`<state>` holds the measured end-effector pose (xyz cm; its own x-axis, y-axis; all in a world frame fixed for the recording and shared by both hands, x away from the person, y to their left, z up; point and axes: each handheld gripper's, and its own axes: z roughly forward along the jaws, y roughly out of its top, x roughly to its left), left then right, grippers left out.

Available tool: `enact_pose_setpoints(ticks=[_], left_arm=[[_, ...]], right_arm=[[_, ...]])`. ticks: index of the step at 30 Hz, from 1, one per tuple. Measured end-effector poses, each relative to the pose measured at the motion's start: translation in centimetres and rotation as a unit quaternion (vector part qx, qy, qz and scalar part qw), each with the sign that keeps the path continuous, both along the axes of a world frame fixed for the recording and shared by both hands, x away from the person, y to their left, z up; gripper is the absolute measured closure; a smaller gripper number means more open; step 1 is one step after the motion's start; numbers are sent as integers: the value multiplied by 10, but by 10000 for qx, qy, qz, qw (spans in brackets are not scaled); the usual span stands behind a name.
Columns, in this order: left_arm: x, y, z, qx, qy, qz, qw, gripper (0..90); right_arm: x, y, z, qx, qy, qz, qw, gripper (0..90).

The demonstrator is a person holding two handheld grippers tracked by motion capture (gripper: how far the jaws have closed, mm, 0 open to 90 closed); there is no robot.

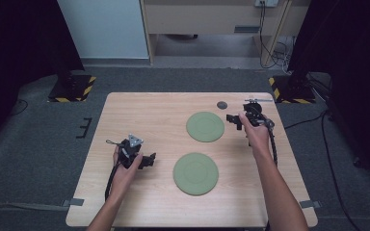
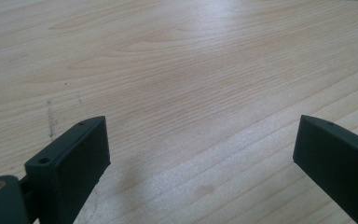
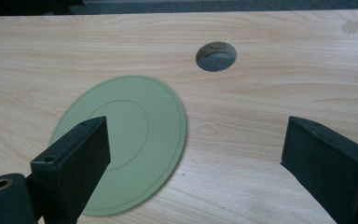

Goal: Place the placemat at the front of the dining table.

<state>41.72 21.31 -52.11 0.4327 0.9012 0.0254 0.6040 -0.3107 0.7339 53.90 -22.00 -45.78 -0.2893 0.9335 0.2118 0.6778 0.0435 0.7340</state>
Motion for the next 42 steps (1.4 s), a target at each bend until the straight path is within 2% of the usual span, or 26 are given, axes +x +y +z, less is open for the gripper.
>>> enact_pose_setpoints(ticks=[4,6,10,15,21,29,42], left_arm=[[-5,2,-1,110,-7,-90,9999,29],[-7,3,-1,71,11,-63,10000,27],[-9,3,2,81,-81,-80,9999,27],[-11,3,5,59,-109,-88,9999,27],[-15,3,8,35,-157,-95,9998,27],[-16,3,6,32,-136,-96,9999,27],[-17,3,5,48,-114,-107,9999,27]], right_arm=[[-9,1,7,-96,-121,63,9999,81],[-14,0,11,-127,-169,75,9997,81],[-24,-2,15,-180,-253,119,9994,85],[-36,-7,16,-241,-353,162,9990,88],[-55,-13,4,-331,-440,250,9982,88],[-68,-21,-8,-428,-520,329,9972,86],[-87,-21,-24,-344,-500,502,9969,83]])
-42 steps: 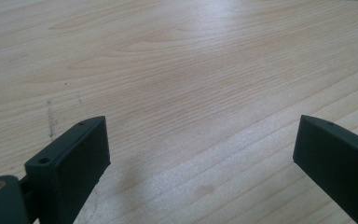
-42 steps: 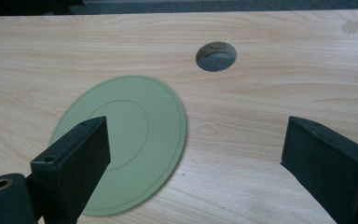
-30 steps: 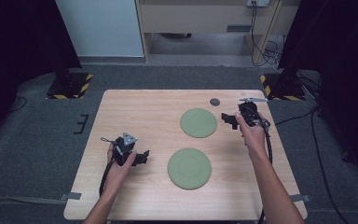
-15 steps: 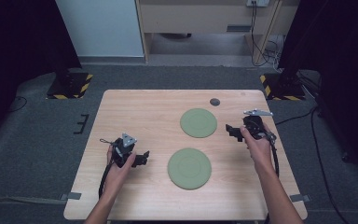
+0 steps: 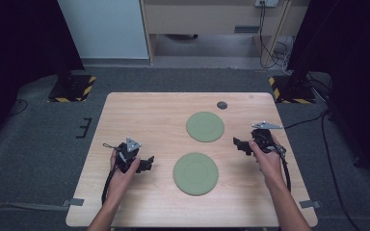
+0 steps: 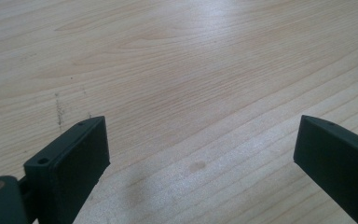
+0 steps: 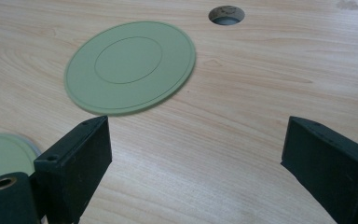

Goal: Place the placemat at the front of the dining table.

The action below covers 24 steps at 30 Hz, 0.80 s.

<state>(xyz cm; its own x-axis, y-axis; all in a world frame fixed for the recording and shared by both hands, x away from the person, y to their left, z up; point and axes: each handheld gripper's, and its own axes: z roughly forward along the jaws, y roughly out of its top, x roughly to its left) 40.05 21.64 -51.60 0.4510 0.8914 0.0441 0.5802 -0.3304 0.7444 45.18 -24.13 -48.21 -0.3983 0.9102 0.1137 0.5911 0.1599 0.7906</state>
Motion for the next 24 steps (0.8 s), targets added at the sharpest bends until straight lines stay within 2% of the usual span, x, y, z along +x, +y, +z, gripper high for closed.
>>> enact_pose_setpoints(ticks=[4,13,24], left_arm=[[-1,0,0,33,5,6,10000,27],[-1,2,-2,29,37,28,10000,27],[0,2,-3,45,63,24,10000,27]], right_arm=[[-5,-1,-5,141,9,58,9999,79],[-18,-1,-19,53,69,157,9998,77],[-26,0,-37,65,221,164,9996,76]])
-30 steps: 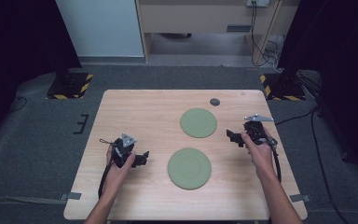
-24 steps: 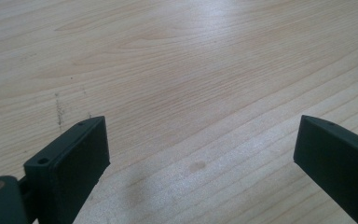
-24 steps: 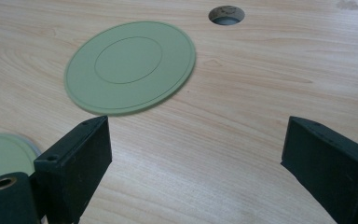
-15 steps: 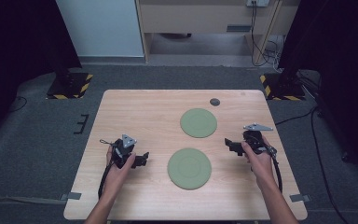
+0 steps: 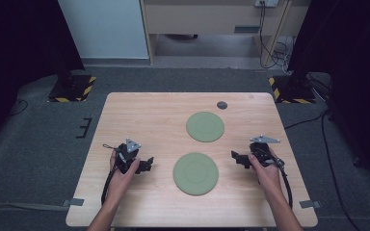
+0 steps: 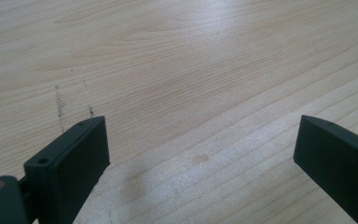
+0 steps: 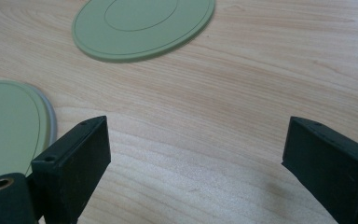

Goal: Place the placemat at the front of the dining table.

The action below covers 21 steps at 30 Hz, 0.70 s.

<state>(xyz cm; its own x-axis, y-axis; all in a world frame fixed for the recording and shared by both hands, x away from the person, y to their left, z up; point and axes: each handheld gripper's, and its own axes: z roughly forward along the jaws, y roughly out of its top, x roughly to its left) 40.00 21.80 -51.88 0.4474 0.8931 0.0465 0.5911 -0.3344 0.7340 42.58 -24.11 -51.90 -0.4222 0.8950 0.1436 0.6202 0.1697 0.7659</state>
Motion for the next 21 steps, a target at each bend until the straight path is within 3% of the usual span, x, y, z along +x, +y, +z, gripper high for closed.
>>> enact_pose_setpoints(ticks=[9,19,21], left_arm=[[1,2,-2,22,25,53,10000,27],[4,4,-14,79,254,83,9996,27],[5,5,-17,-17,310,105,9995,23]], right_arm=[[-3,4,-5,36,30,36,10000,73],[-3,7,-8,-22,52,49,10000,69],[-3,7,-9,-40,65,27,10000,68]])
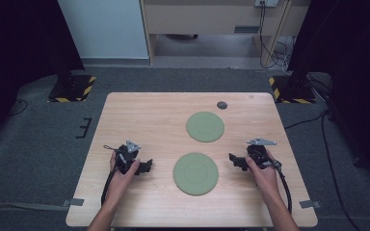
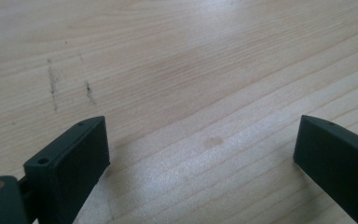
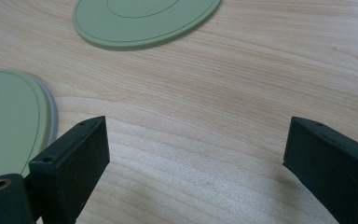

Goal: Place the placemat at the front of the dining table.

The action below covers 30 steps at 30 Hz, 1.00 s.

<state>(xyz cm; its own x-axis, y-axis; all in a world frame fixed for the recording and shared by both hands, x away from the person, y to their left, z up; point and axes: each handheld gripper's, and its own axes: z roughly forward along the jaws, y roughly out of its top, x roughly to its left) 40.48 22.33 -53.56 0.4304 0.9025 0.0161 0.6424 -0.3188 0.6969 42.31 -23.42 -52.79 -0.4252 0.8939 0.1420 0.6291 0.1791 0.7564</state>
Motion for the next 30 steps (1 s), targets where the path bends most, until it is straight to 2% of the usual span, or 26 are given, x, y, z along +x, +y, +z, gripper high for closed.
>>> enact_pose_setpoints(ticks=[2,9,19,23,26,28,30], left_arm=[[1,2,-1,-68,14,8,10000,10],[1,1,-1,-57,12,17,10000,3],[1,1,-1,-57,11,19,10000,3],[1,1,-1,-57,14,25,10000,2],[1,1,-1,-57,14,33,10000,3],[1,1,-1,-59,13,39,10000,3],[0,1,-1,-56,12,43,10000,3]], right_arm=[[0,0,0,13,4,-23,10000,68],[-1,0,0,-17,6,-41,10000,66],[-13,-1,0,-27,51,-66,10000,59],[-19,-3,-2,-154,8,-159,9998,56],[-22,-5,-6,-125,72,-251,9996,52],[-23,-4,-9,-230,149,-280,9992,46],[-25,-2,-10,-296,80,-341,9989,48]])
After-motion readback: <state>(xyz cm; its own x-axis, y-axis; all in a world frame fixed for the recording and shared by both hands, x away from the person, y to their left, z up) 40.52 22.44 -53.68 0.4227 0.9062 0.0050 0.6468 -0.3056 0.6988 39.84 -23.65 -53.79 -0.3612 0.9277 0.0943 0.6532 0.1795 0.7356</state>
